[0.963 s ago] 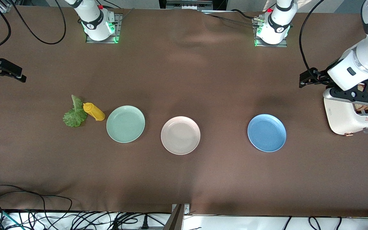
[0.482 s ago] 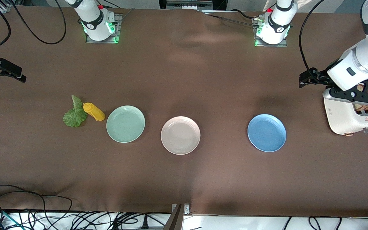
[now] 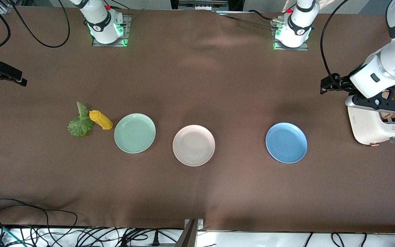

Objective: Make sandwich on beige plate with both arms
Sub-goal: 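Move the left gripper over the bread slices in the white toaster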

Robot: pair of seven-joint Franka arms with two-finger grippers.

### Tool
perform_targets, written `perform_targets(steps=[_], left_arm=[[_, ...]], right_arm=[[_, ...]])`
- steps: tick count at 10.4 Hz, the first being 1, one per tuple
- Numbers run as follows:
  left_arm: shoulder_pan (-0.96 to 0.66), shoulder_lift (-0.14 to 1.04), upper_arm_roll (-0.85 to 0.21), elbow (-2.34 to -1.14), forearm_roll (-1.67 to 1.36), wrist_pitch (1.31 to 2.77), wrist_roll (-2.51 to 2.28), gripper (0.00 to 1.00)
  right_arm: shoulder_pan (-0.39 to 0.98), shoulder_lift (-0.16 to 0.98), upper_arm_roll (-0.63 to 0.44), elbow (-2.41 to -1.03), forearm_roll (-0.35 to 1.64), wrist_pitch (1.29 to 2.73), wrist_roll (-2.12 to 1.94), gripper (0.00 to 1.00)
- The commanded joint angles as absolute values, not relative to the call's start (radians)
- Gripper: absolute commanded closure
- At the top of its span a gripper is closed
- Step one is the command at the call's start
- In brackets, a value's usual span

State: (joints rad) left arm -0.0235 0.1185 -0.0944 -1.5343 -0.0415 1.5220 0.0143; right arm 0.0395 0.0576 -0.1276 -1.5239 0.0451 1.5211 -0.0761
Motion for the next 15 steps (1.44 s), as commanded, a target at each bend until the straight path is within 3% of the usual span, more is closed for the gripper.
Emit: perform_targets(steps=[1,15], left_arm=[[-0.018,0.097,-0.095,-1.559,-0.061,1.532,0.011,0.0],[-0.017,0.097,-0.094,-1.568,-0.06,1.531,0.011,0.0]], right_arm=[[0.034,0.049,-0.123,-1.523,0.034,1.506,-0.081,0.0],[0.034,0.046,-0.118,-1.52,0.038,1.483,-0.083,0.0]])
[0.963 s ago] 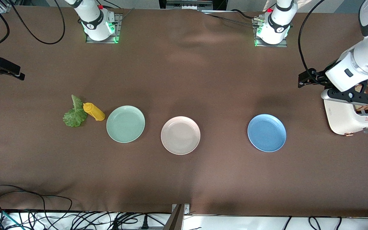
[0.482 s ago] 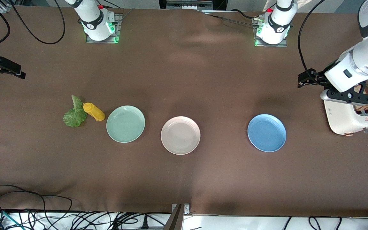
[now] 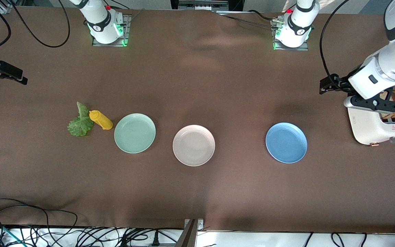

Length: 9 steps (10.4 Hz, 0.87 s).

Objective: Make sandwich on beige plate with both arms
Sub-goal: 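Move the left gripper over the bread slices in the white toaster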

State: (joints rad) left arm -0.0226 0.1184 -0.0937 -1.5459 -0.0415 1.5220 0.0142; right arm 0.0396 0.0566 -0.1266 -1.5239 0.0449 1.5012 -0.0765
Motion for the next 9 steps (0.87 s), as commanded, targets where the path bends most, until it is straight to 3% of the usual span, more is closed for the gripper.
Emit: perform_targets(steps=[1,9], left_arm=[[-0.017,0.097,-0.094,-1.568,-0.06,1.531,0.011,0.0],[-0.017,0.084,-0.095,-1.565,-0.06,1.531,0.015,0.0]], right_arm=[[0.034,0.048,-0.12,-1.52,0.041,1.485,-0.083,0.0],[0.038,0.049,-0.117,-1.52,0.04,1.488,-0.08,0.0]])
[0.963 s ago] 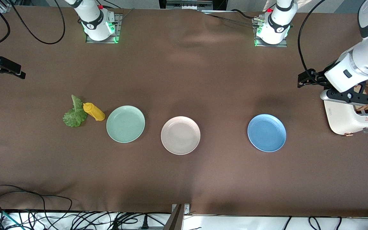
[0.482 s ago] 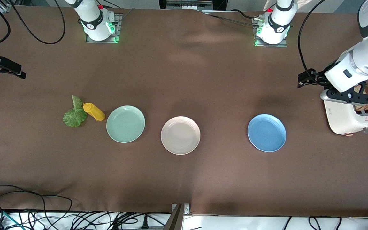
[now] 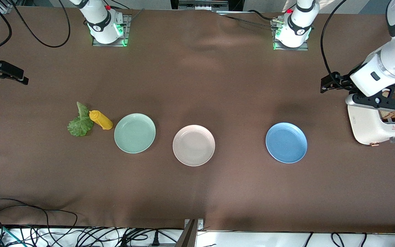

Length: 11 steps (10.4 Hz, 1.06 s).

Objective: Make sandwich on beige plate with both arms
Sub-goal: 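Move the left gripper over the bread slices in the white toaster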

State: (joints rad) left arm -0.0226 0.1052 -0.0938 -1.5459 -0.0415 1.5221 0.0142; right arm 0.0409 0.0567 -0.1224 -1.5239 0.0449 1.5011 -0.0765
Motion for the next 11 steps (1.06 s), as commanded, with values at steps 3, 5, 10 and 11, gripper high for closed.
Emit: perform_targets(steps=[3,5,10,11], left_arm=[[-0.017,0.081,-0.094,-1.566,-0.06,1.529,0.018,0.0],[-0.017,0.083,-0.095,-1.565,-0.06,1.532,0.018,0.0],[-0.017,0.086,-0.094,-1.568,-0.06,1.531,0.018,0.0],[-0.017,0.087,-0.094,-1.568,-0.06,1.532,0.018,0.0]], right_arm=[[0.037,0.054,-0.118,-1.516,0.046,1.503,-0.078,0.0],[0.037,0.054,-0.118,-1.516,0.048,1.505,-0.075,0.0],[0.041,0.052,-0.115,-1.519,0.046,1.494,-0.072,0.0],[0.041,0.052,-0.115,-1.517,0.046,1.496,-0.072,0.0]])
